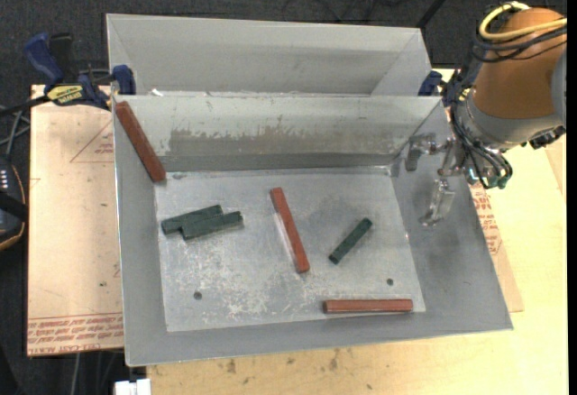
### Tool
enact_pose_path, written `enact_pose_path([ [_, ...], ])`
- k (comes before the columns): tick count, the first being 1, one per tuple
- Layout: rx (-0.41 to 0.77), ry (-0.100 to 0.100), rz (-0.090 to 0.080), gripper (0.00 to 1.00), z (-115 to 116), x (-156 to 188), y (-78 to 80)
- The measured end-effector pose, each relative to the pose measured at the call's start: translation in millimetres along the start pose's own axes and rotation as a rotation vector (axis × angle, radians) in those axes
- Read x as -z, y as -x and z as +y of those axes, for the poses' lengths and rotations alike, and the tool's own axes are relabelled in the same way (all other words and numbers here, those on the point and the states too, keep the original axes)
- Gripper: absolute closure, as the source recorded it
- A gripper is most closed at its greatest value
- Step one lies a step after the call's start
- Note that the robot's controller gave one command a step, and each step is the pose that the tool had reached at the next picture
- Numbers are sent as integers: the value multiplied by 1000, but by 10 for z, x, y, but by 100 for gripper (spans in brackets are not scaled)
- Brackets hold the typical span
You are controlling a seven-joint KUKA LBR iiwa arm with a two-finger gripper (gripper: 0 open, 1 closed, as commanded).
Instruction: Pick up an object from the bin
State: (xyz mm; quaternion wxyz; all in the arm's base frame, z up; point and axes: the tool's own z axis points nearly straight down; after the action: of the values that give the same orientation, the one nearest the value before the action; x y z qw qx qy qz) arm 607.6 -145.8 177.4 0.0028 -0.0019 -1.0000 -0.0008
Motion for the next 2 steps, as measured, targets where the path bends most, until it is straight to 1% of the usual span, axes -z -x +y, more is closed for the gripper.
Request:
enact_pose_path([
  [1,3,-1,-8,0,6,51,17],
  [2,81,-3,-13,0,52,-311,-63],
])
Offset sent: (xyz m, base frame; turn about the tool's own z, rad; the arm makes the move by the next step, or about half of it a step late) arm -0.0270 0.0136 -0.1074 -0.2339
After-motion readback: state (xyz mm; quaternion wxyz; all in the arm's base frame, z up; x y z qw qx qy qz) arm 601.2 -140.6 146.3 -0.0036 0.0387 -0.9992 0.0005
